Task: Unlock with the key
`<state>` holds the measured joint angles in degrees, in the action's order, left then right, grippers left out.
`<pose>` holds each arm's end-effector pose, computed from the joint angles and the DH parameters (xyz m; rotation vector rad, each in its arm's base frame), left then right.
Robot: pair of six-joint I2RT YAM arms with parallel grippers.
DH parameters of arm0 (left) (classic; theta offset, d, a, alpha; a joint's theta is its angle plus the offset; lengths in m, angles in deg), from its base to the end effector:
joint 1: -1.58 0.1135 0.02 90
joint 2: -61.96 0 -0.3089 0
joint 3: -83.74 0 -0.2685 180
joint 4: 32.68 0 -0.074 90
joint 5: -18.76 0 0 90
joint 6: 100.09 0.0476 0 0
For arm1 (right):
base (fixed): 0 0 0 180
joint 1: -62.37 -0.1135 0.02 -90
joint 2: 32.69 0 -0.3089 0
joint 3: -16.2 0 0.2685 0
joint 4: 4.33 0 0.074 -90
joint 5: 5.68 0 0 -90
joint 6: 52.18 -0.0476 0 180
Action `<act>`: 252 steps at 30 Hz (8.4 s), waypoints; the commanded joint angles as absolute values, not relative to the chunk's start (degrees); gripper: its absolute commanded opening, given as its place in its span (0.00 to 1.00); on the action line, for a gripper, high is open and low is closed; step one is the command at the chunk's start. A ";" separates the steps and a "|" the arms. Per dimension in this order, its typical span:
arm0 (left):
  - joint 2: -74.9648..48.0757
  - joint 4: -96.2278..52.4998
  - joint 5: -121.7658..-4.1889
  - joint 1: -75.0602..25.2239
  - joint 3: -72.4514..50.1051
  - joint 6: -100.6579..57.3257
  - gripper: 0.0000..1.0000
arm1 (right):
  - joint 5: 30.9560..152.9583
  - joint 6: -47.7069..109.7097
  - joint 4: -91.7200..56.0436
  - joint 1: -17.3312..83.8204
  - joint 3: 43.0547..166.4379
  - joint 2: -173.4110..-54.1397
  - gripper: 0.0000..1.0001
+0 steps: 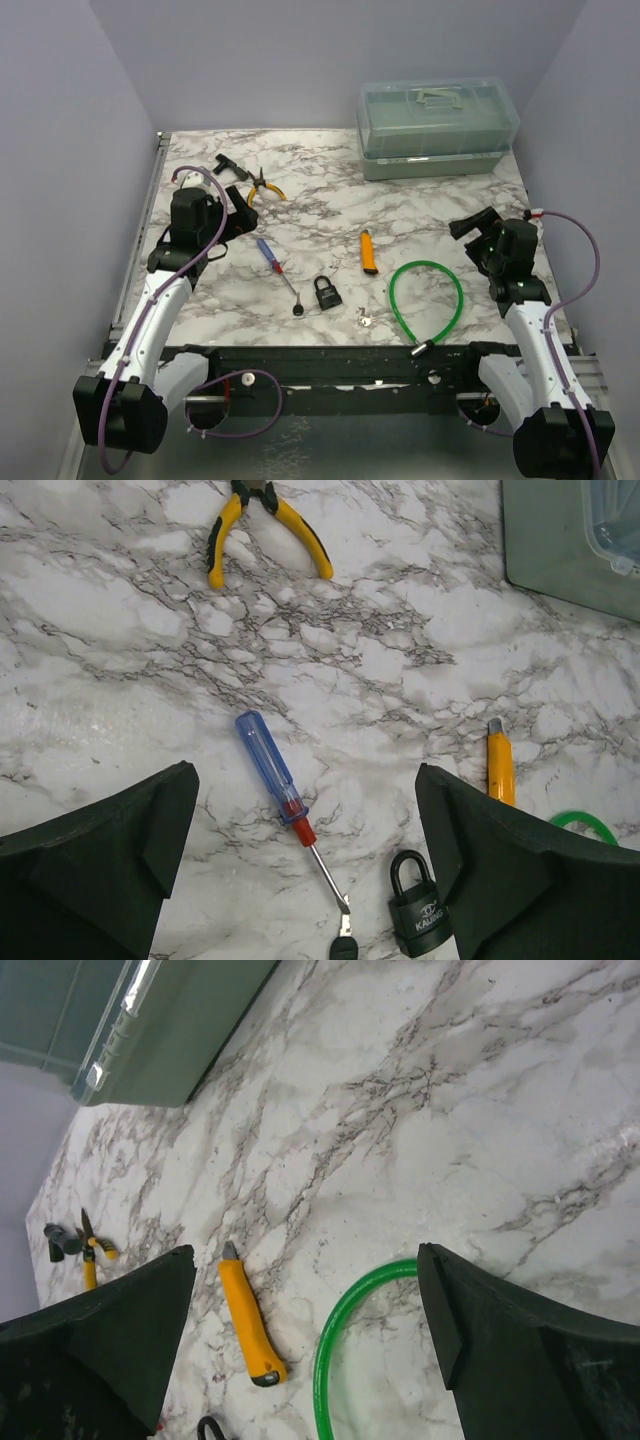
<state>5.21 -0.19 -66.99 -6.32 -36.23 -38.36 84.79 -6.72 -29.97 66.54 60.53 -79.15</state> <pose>0.2221 -0.0344 0.3279 -0.3282 2.0865 -0.4590 0.1827 -0.0129 0.2708 0.8552 1.9018 0.4423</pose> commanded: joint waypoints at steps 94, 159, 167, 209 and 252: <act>1.49 1.42 -64.30 -9.50 -34.12 -37.24 0.89 | 80.89 -25.14 -62.15 54.93 62.25 -95.34 0.23; 1.66 1.07 -57.91 -17.19 -34.06 -35.60 0.79 | 76.89 -40.57 -60.56 43.15 69.81 -114.12 0.49; -0.30 1.07 -54.69 -27.53 -33.69 -32.17 0.79 | 69.96 -37.16 -59.44 43.21 70.73 -112.39 0.20; -42.22 6.62 -70.80 -69.86 -15.68 -14.24 0.56 | 54.91 -32.85 -68.98 43.24 71.20 -95.05 0.00; -42.04 6.88 -71.47 -70.01 -15.17 -0.76 0.48 | 57.40 -30.12 -66.55 43.21 70.51 -96.89 0.00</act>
<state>-40.62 6.28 -74.03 -69.79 -16.60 -2.67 57.84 -30.19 -68.25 43.41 71.13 -96.51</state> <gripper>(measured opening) 0.486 0.249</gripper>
